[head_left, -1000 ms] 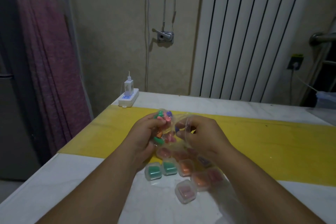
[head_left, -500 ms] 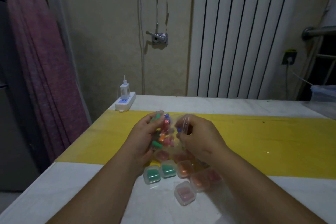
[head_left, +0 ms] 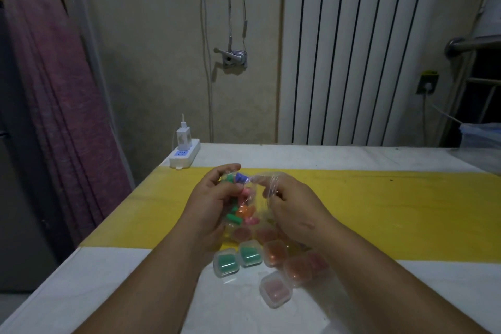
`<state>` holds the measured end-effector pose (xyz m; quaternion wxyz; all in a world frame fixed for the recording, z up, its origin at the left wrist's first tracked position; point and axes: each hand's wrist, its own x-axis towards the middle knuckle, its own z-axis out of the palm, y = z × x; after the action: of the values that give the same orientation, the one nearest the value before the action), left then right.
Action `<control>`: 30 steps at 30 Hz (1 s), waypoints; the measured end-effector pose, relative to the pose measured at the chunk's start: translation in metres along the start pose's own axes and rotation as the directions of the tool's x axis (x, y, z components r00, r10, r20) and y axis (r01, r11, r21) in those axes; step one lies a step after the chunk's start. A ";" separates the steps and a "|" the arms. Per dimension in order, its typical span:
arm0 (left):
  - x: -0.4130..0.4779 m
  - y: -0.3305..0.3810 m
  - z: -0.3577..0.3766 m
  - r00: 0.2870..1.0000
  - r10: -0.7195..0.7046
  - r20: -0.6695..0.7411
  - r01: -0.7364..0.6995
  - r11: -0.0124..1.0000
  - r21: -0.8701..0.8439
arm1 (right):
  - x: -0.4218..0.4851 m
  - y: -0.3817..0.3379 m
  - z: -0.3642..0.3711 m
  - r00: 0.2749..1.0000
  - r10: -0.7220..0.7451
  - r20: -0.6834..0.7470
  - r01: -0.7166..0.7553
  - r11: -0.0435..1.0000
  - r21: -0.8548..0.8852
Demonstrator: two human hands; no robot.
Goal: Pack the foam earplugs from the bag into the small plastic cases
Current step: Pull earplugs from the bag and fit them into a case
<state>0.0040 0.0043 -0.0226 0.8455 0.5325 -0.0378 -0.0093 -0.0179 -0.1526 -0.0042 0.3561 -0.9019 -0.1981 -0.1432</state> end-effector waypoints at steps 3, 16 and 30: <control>0.002 -0.001 -0.001 1.000 0.027 -0.016 -0.026 0.999 0.035 | 0.002 0.002 0.007 0.999 0.039 -0.021 -0.038 0.998 0.052; 0.001 -0.010 0.002 0.998 0.054 0.021 -0.058 0.961 0.272 | 0.006 0.011 0.009 0.972 0.178 -0.152 -0.148 0.971 0.189; 0.004 -0.008 0.001 0.993 0.115 0.003 -0.110 0.942 0.317 | 0.005 0.005 0.012 0.958 0.278 -0.070 -0.180 0.774 0.607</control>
<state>0.0083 -0.0005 -0.0293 0.7485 0.6583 -0.0628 0.0492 -0.0101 -0.1467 -0.0138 0.6497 -0.7480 -0.0928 -0.0992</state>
